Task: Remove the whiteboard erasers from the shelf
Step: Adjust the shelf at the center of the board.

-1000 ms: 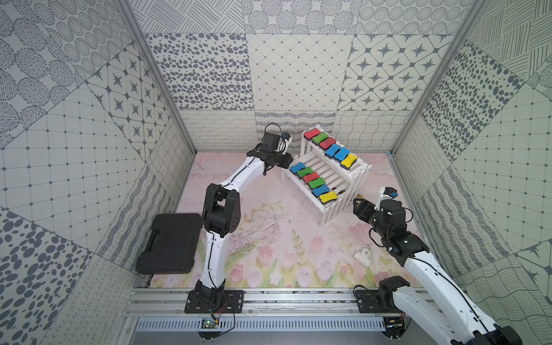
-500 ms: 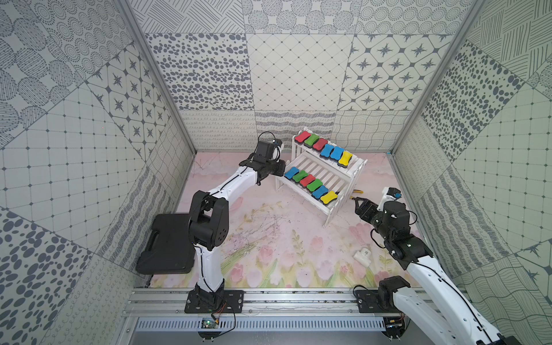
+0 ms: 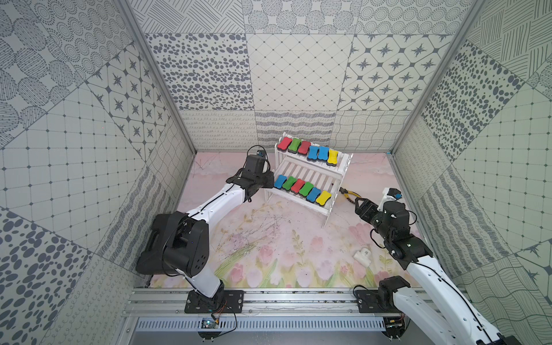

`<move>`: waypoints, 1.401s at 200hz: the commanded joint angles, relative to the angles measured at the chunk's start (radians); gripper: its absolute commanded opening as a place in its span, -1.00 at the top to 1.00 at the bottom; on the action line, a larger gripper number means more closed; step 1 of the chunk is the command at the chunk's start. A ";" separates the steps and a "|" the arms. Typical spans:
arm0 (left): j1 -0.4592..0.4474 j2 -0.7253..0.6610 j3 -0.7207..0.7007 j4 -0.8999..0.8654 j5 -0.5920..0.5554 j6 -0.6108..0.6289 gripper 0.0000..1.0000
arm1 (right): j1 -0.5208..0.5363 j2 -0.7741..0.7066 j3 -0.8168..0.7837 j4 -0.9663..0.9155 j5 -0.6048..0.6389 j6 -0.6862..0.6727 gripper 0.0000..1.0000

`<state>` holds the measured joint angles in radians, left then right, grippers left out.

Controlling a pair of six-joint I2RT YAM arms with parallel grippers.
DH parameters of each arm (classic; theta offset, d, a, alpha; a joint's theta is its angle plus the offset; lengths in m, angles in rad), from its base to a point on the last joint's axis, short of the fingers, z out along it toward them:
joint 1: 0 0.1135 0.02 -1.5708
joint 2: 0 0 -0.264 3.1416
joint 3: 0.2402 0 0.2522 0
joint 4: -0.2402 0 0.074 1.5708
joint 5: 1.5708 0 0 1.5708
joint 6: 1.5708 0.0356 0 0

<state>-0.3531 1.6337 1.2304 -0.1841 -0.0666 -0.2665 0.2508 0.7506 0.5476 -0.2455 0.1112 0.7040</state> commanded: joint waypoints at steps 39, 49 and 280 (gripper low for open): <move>-0.021 -0.204 -0.203 -0.019 -0.204 -0.263 0.51 | -0.005 0.036 -0.002 0.040 -0.009 0.030 -0.45; -0.032 -0.234 -0.231 -0.030 -0.224 -0.301 0.49 | -0.005 0.046 -0.002 0.051 -0.011 0.035 -0.44; -0.030 -0.299 -0.148 -0.243 -0.047 -0.209 0.30 | -0.013 0.105 0.015 0.074 -0.087 0.013 -0.45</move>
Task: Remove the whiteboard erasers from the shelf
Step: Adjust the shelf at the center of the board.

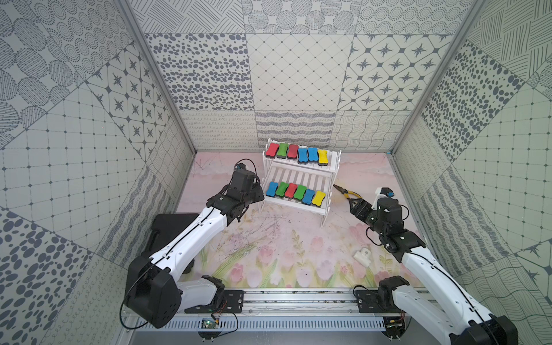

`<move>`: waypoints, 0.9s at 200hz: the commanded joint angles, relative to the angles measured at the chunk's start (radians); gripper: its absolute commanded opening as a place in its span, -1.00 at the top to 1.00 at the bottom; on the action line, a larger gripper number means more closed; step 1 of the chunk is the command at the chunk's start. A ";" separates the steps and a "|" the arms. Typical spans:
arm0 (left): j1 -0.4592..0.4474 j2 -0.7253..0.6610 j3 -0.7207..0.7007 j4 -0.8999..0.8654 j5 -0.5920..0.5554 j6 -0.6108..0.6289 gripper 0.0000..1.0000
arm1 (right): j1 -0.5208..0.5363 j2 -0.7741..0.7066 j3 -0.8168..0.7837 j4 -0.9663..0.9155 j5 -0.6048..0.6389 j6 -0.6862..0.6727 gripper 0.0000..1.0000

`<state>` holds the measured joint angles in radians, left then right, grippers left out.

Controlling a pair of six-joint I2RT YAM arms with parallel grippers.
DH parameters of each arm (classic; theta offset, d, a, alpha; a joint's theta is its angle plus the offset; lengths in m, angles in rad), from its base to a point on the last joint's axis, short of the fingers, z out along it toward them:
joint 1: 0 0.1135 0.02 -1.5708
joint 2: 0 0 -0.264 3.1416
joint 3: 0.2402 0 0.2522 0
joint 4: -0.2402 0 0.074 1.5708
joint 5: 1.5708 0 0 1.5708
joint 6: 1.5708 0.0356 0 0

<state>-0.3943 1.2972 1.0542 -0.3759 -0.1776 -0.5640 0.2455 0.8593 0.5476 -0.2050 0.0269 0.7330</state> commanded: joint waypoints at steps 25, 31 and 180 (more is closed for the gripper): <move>0.012 0.061 0.032 -0.046 0.057 0.098 0.31 | -0.012 -0.005 0.014 0.030 -0.004 -0.017 -0.45; 0.011 0.066 0.033 -0.043 0.055 0.100 0.32 | -0.014 -0.006 0.014 0.030 -0.005 -0.016 -0.45; -0.071 0.065 0.012 -0.045 -0.136 0.057 0.77 | -0.026 -0.021 0.000 0.029 -0.001 -0.001 -0.45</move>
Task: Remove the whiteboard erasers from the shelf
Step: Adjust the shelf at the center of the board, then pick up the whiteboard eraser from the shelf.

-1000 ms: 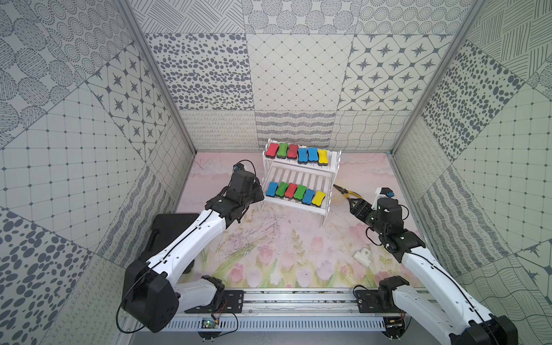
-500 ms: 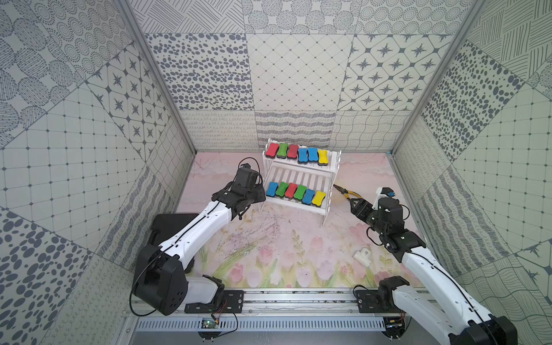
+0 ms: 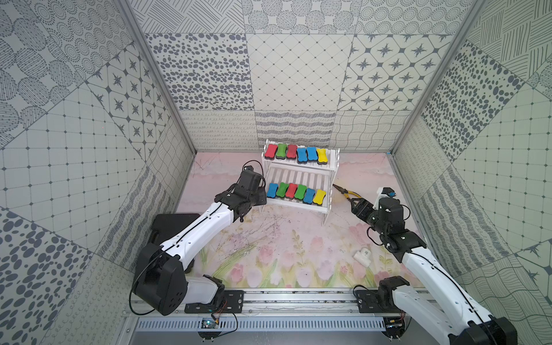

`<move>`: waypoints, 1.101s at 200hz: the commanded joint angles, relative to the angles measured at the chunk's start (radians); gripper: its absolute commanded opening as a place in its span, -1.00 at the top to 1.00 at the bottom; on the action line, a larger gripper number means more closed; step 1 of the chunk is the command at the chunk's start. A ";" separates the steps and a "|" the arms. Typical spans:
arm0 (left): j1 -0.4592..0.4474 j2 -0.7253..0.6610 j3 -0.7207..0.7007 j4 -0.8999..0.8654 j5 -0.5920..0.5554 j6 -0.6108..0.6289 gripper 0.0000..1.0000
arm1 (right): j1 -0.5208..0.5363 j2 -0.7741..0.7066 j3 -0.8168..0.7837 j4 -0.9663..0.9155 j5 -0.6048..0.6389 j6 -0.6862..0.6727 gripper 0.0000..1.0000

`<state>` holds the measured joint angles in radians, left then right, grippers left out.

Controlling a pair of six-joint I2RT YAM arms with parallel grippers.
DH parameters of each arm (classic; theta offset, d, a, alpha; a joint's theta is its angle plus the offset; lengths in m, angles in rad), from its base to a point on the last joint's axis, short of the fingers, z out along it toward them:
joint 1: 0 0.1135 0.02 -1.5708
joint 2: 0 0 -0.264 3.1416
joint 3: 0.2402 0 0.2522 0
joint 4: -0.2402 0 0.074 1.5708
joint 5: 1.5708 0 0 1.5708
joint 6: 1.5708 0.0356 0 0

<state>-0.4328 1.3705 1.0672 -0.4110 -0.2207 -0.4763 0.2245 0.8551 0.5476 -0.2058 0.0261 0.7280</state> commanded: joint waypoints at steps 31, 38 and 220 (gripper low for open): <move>-0.068 -0.023 -0.005 -0.023 -0.112 -0.048 0.77 | -0.008 -0.023 -0.001 0.025 0.004 0.003 -0.45; -0.071 -0.026 -0.004 -0.032 -0.114 -0.056 0.77 | -0.008 -0.025 -0.002 0.022 0.002 0.004 -0.45; -0.103 -0.306 -0.082 -0.133 0.087 -0.135 -0.99 | 0.141 0.298 0.723 -0.269 -0.127 -0.276 -0.24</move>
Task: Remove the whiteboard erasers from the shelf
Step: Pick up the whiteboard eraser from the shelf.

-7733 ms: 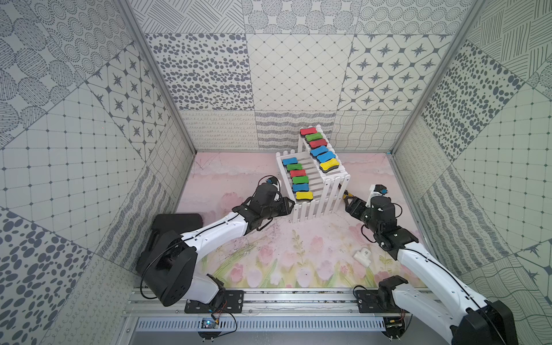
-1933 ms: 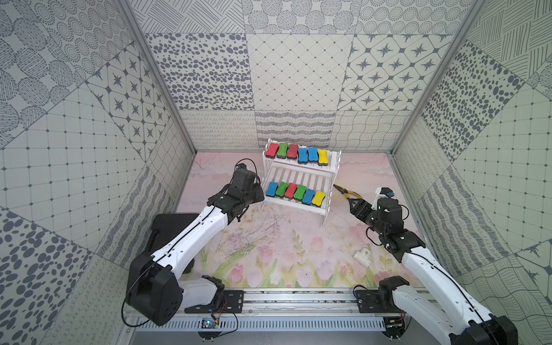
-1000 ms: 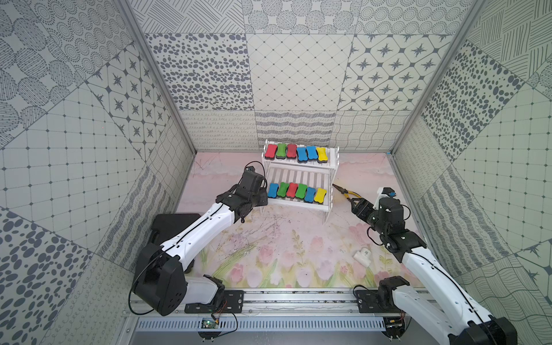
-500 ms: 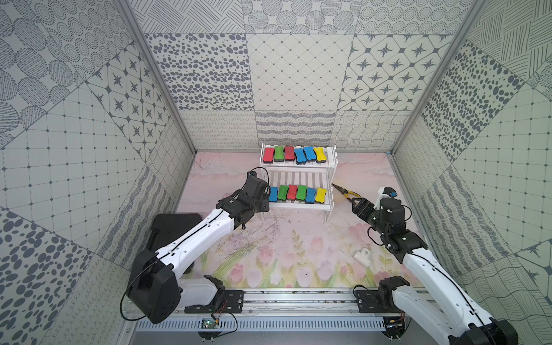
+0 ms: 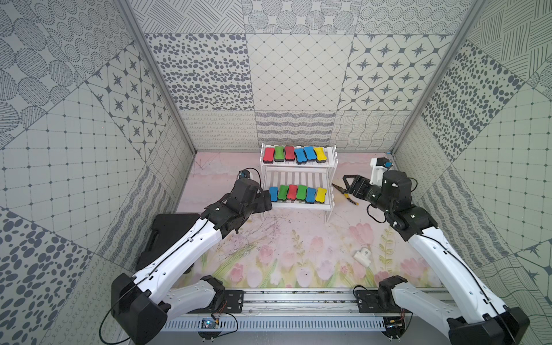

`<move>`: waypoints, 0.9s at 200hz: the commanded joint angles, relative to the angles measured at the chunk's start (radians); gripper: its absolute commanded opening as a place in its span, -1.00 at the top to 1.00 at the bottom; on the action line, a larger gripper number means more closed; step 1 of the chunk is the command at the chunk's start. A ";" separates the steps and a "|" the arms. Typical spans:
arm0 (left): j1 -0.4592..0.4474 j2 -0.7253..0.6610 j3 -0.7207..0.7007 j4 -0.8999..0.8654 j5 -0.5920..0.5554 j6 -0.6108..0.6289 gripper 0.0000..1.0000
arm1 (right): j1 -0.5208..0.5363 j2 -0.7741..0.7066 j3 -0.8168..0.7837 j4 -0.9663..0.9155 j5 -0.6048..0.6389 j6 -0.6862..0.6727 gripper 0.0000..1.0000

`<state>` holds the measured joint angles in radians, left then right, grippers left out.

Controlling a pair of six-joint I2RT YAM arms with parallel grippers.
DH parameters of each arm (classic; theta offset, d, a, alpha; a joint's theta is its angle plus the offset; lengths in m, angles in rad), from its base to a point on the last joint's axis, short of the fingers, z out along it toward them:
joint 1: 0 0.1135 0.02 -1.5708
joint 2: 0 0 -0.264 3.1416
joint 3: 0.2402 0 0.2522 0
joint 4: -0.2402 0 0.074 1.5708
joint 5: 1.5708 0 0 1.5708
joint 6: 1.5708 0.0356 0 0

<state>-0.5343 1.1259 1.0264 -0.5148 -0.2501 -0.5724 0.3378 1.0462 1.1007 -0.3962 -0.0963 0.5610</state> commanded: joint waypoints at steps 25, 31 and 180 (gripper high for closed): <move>-0.001 -0.105 -0.082 -0.012 0.161 -0.065 -0.99 | 0.078 0.277 0.393 -0.161 0.030 -0.174 -0.19; -0.001 -0.112 -0.088 -0.009 0.169 -0.065 -0.99 | 0.090 0.318 0.440 -0.180 0.050 -0.190 -0.20; 0.008 -0.124 -0.107 -0.049 0.152 -0.050 -0.99 | 0.144 0.741 0.892 -0.436 0.188 -0.301 -0.21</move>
<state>-0.5327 0.9958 0.9161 -0.5552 -0.1120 -0.6250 0.4740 1.7775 1.9656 -0.8326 0.0917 0.2756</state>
